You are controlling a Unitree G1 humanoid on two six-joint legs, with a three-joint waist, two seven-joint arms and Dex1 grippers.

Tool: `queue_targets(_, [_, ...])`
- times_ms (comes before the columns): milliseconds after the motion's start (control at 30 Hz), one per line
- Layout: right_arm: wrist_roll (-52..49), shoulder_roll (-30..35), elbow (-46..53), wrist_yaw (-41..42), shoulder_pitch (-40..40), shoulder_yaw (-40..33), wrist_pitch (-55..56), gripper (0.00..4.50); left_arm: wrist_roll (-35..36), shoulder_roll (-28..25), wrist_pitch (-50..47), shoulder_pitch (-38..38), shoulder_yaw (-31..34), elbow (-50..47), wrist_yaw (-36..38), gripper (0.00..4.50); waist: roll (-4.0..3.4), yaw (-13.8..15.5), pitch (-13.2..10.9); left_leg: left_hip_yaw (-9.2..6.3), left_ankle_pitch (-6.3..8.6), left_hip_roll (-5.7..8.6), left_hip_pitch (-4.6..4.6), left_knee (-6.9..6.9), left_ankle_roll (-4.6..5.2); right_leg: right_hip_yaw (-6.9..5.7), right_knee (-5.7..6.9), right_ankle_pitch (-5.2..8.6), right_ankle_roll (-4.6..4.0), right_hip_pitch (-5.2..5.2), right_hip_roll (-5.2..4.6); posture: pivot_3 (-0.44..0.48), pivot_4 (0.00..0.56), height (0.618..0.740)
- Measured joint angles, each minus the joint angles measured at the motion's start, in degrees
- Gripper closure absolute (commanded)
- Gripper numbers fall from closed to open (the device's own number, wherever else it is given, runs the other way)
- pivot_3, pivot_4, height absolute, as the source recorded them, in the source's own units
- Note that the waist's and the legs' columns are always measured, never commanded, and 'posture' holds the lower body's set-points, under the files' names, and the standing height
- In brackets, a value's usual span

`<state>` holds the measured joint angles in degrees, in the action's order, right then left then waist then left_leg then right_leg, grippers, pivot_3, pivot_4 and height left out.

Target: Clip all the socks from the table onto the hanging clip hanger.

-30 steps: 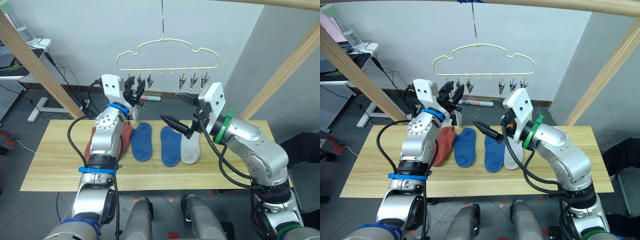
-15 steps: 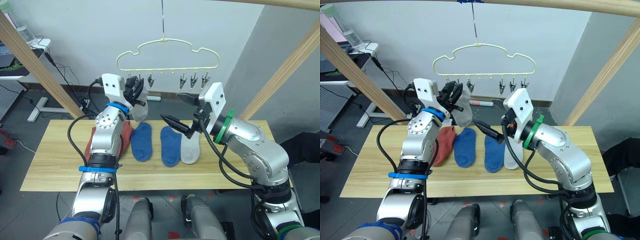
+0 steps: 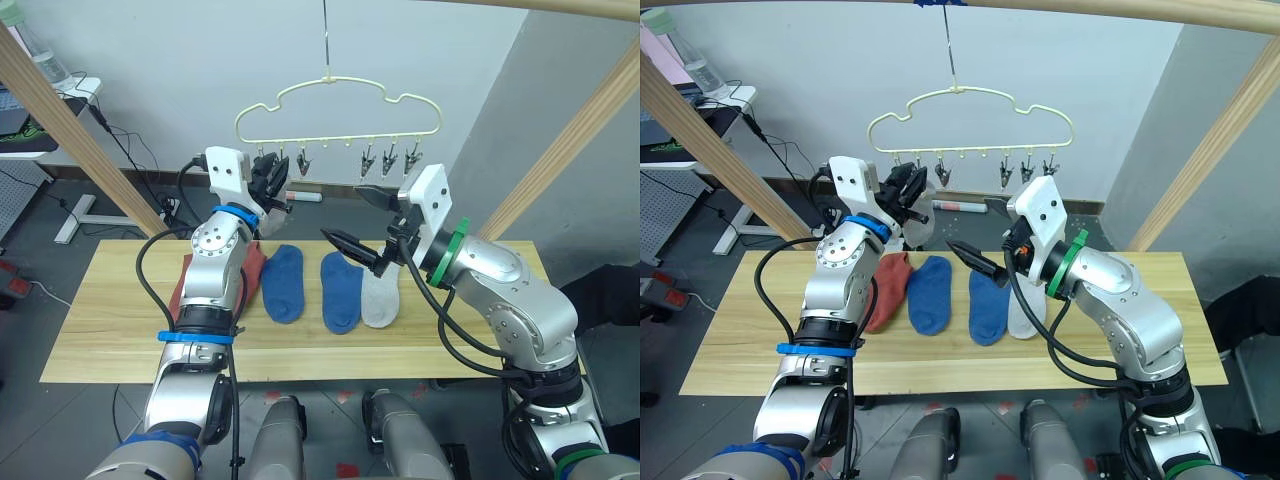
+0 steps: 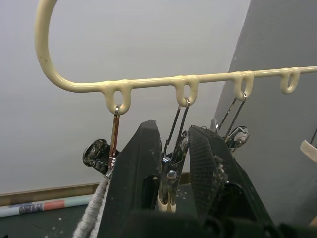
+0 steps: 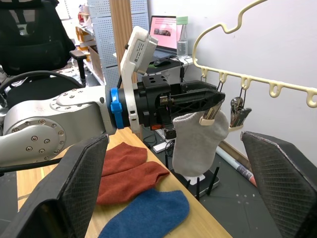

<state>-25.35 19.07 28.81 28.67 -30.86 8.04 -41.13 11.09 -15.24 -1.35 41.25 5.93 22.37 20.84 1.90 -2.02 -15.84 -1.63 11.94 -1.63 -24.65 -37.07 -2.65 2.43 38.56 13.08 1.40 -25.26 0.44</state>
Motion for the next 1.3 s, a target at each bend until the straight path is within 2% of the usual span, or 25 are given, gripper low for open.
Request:
queue_targets(167, [2.19, 2.44, -2.13, 0.12, 1.33, 1.02, 0.69, 0.0, 0.88, -0.54, -6.01, 0.06, -0.05, -3.0, 0.1, 3.75, 0.0, 0.0, 0.0, 0.0, 0.0, 0.01, 0.01, -0.01, 0.0, 0.01, 0.01, 0.0, 0.0, 0.01, 0.0, -0.042, 0.258, 0.74])
queue_targets(367, [8.01, 5.96, -15.01, 1.36, 3.65, 2.97, 2.79, 0.0, 3.95, -3.94, -21.14, -0.32, 0.13, -11.95, 1.11, 3.75, 0.0, -0.19, 0.0, 0.03, 0.0, 0.0, 0.05, 0.01, 0.0, 0.04, 0.04, 0.0, 0.0, 0.0, 0.01, -0.028, 0.26, 0.74])
queue_targets(533, [13.81, 6.13, -29.88, 2.45, 0.44, 5.71, 7.12, 0.0, 13.62, -6.47, -39.64, -0.43, 2.98, -19.63, 3.8, 3.75, 0.0, -0.88, 0.0, 0.06, -0.01, -0.02, 0.08, 0.01, 0.0, 0.06, 0.06, 0.01, 0.0, 0.01, 0.03, -0.022, 0.26, 0.74])
queue_targets(633, [17.29, 5.89, -37.31, 3.22, -1.46, 6.97, 10.09, 0.0, 17.96, -8.11, -47.38, -0.01, 4.13, -22.1, 4.93, 3.75, 0.0, -1.07, 0.0, 0.05, -0.01, -0.02, 0.11, 0.03, 0.0, 0.06, 0.07, 0.01, 0.0, 0.01, 0.04, -0.021, 0.259, 0.74])
queue_targets(900, [22.97, -0.3, -64.91, 3.89, -11.14, 7.73, 18.77, 0.0, 30.56, -9.55, -70.45, 7.0, 15.54, -16.9, 2.91, 3.75, 0.05, -1.41, -0.04, 0.11, 0.0, -0.04, 0.16, 0.07, 0.0, 0.1, 0.09, 0.01, 0.0, 0.0, 0.07, -0.034, 0.263, 0.74])
queue_targets(1100, [26.6, -5.43, -81.27, 2.8, -17.57, 7.58, 26.09, 0.0, 34.0, -7.82, -78.61, 10.6, 21.29, -13.43, -1.35, 3.75, 0.14, -1.38, -0.09, 0.11, 0.0, -0.02, 0.16, 0.09, -0.03, 0.1, 0.09, 0.0, -0.02, -0.01, 0.0, -0.028, 0.257, 0.74])
queue_targets(1200, [27.85, -6.36, -86.39, 2.14, -19.08, 7.1, 28.7, 0.0, 34.45, -7.07, -80.78, 11.36, 23.14, -13.08, -3.0, 3.75, 0.14, -1.33, -0.08, 0.1, 0.0, 0.0, 0.16, 0.09, -0.04, 0.09, 0.09, -0.03, -0.06, 0.0, -0.04, -0.025, 0.253, 0.74])
queue_targets(1300, [29.03, -7.1, -90.06, 2.46, -20.55, 6.73, 31.01, 0.68, 35.15, -5.72, -82.59, 12.07, 26.04, -12.63, -5.32, 3.75, 0.14, -1.32, -0.08, 0.1, -0.01, 0.02, 0.23, 0.08, -0.06, 0.09, 0.12, -0.11, -0.19, 0.08, -0.05, -0.019, 0.25, 0.74])
